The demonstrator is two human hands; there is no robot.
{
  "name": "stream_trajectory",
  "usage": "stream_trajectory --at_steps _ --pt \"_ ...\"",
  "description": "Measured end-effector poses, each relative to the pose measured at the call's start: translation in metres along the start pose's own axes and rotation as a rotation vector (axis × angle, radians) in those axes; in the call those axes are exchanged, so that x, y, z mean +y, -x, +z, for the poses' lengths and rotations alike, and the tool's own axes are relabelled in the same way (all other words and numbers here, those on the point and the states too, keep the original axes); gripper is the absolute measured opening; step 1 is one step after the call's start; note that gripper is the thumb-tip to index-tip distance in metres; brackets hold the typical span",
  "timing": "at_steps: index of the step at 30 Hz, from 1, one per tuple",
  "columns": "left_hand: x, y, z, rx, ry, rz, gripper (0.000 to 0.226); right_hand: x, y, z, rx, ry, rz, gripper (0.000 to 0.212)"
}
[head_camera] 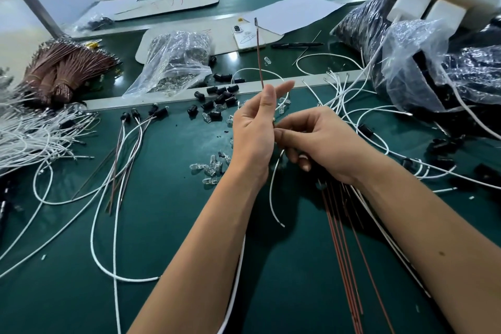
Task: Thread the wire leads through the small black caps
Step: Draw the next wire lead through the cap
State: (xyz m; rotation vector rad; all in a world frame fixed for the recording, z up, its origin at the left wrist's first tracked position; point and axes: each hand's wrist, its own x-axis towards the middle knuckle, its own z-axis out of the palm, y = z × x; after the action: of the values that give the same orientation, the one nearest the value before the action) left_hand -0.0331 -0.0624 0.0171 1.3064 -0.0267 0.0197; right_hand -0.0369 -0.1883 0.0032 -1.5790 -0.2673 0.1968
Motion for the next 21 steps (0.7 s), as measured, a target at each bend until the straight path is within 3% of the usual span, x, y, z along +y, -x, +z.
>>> stream_trajectory --at_steps 6,9,13,15,18,21 --pt "-0.005 -0.016 -0.01 0.127 -0.039 -0.071 0.044 -0.005 -0.003 -0.012 0.189 -0.189 -0.092 0.023" --pt "-0.009 -0.019 -0.012 0.127 -0.047 -0.115 0.047 -0.004 -0.005 -0.013 0.285 -0.22 -0.139 0.006" --pt "-0.011 -0.022 -0.013 0.086 0.029 -0.111 0.049 -0.004 -0.005 -0.012 0.385 -0.226 -0.201 0.009" --pt "-0.01 -0.021 -0.014 0.078 0.008 -0.089 0.039 -0.005 -0.005 -0.013 0.426 -0.207 -0.229 0.008" --pt "-0.009 -0.017 -0.014 0.119 -0.077 -0.057 0.006 -0.004 -0.005 -0.012 0.471 -0.156 -0.243 0.008" --pt "-0.01 -0.017 -0.02 0.191 -0.237 0.025 0.004 -0.001 -0.006 -0.011 0.489 -0.108 -0.248 0.008"
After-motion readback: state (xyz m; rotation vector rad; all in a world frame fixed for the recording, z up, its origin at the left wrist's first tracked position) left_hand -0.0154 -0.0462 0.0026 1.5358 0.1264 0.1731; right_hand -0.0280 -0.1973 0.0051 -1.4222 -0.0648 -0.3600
